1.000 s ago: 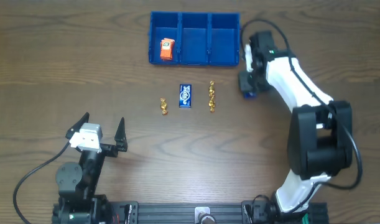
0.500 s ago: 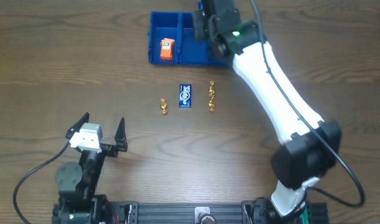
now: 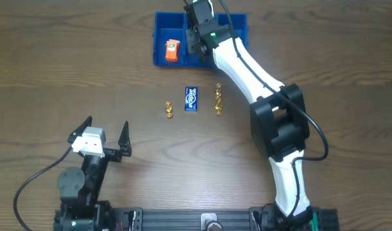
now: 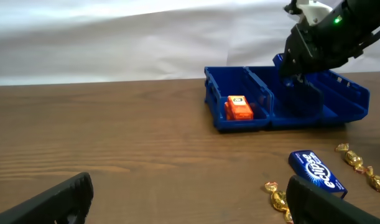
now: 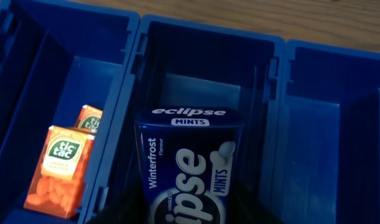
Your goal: Sort Candies Into Trays
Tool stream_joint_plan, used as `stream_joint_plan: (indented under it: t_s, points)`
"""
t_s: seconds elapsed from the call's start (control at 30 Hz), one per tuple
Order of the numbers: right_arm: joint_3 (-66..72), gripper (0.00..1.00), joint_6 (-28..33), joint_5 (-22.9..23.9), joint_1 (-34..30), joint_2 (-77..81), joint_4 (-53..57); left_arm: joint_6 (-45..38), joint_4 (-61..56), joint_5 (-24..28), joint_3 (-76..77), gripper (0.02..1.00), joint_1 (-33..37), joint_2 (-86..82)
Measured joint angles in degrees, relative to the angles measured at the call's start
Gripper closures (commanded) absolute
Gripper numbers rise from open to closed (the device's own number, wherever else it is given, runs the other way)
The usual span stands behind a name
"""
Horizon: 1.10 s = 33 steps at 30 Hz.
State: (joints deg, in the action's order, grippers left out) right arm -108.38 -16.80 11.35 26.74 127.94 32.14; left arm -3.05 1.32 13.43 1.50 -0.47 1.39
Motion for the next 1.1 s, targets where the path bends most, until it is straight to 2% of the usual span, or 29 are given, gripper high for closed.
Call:
stream_joint_plan:
  t_s: [0.37,0.4,0.47,0.53,0.57,0.87,1.1]
  points:
    - [0.00,0.965,-3.17,0.39,0.02,0.04,-1.18,0.00,0.00,0.00,0.00,0.020,0.00,0.00]
    - [0.00,0.919,-3.26,0.48,0.02,0.04,-1.16,0.00,0.00,0.00,0.00,0.020,0.00,0.00]
    - [0.00,0.634,-3.50,0.50,0.02,0.07,-1.09,0.00,0.00,0.00,0.00,0.020,0.00,0.00]
    - [0.00,0.297,-3.63,0.50,0.02,0.04,-0.85,0.00,0.00,0.00,0.00,0.020,0.00,0.00]
    - [0.00,0.016,-3.65,0.50,0.02,0.04,-0.63,0.00,0.00,0.00,0.00,0.020,0.00,0.00]
    - [-0.46,0.005,-4.00,0.72,0.02,0.07,0.00,0.00,0.00,0.00,0.00,0.020,0.00,0.00]
    - [-12.35,0.003,-4.26,0.81,0.39,0.15,17.55,0.00,0.00,0.00,0.00,0.020,0.00,-0.02]
